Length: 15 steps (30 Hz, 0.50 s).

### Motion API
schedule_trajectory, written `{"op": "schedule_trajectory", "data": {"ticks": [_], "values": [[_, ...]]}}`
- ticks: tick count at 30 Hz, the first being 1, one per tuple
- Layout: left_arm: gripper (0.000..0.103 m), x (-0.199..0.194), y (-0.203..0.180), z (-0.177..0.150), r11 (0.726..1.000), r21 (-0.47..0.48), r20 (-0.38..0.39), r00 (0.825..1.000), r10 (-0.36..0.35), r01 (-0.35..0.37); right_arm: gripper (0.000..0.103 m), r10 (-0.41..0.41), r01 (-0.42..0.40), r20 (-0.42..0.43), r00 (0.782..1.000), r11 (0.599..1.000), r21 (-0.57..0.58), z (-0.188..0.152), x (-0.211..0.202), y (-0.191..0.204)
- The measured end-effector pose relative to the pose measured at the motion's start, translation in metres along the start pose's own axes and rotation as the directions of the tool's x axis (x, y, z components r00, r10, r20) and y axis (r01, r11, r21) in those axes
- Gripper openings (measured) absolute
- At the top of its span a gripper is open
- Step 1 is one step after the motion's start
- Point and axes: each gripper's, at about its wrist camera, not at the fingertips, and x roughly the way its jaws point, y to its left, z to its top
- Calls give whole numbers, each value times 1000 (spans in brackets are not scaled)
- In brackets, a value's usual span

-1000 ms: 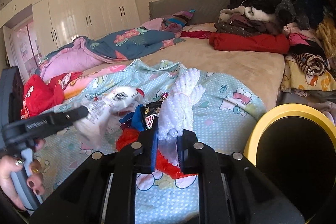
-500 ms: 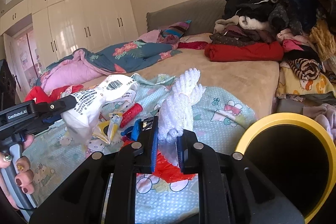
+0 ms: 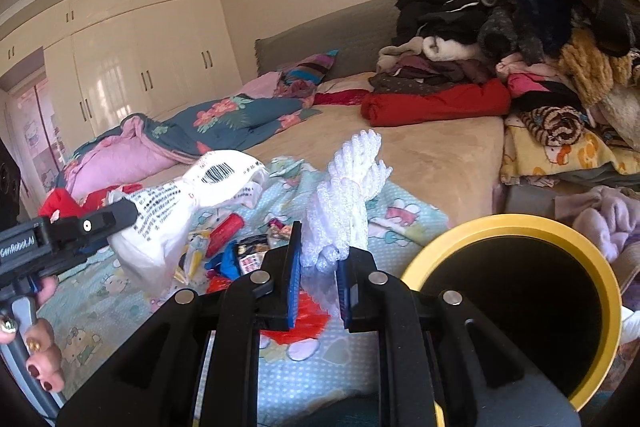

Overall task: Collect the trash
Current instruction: 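Carry the white bag with the left tool over the yellow-rimmed bin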

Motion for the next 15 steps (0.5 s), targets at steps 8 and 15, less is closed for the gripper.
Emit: {"op": "schedule_trajectory", "data": {"ticks": [8,15], "values": [[20,21,-34,-12,997,50,-55,997,-55,58,15,-60,59,15,998,997,53,3,-13,-32],[20,38,-56,-25,992,80,-111,990,-92,101,15,-134,133,13,991,986,96,2,-23,-63]]}}
